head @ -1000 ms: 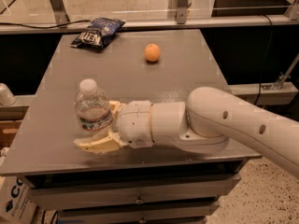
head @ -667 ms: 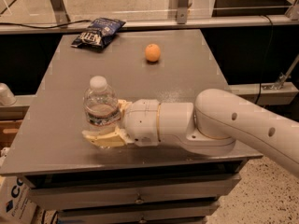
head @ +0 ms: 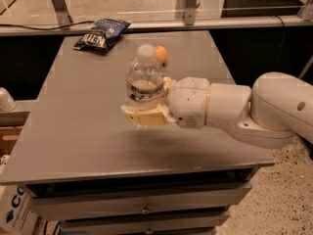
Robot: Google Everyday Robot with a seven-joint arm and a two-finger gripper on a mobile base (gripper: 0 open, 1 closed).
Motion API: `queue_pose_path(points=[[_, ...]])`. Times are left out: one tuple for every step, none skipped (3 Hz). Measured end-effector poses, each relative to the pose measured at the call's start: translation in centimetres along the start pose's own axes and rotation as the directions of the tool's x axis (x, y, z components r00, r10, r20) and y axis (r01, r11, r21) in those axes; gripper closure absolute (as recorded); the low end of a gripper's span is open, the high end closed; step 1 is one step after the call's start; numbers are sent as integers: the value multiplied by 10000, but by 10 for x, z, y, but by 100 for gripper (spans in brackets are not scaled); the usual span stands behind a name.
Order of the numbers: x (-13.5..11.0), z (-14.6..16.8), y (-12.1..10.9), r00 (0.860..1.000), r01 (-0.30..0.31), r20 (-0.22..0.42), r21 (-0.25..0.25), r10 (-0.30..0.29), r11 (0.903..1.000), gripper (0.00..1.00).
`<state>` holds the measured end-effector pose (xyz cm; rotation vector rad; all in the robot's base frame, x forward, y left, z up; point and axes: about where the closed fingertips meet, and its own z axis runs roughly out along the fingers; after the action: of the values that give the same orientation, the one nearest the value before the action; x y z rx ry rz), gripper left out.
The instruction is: Move water bottle near orange
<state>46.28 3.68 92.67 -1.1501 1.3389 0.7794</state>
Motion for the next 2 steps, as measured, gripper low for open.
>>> queue_pose_path(points=[[-2,-1,-1,9999,96,-34,13,-96,10000,100],[-5,-4,-27,9994,349,-27,145,-349,9993,100]])
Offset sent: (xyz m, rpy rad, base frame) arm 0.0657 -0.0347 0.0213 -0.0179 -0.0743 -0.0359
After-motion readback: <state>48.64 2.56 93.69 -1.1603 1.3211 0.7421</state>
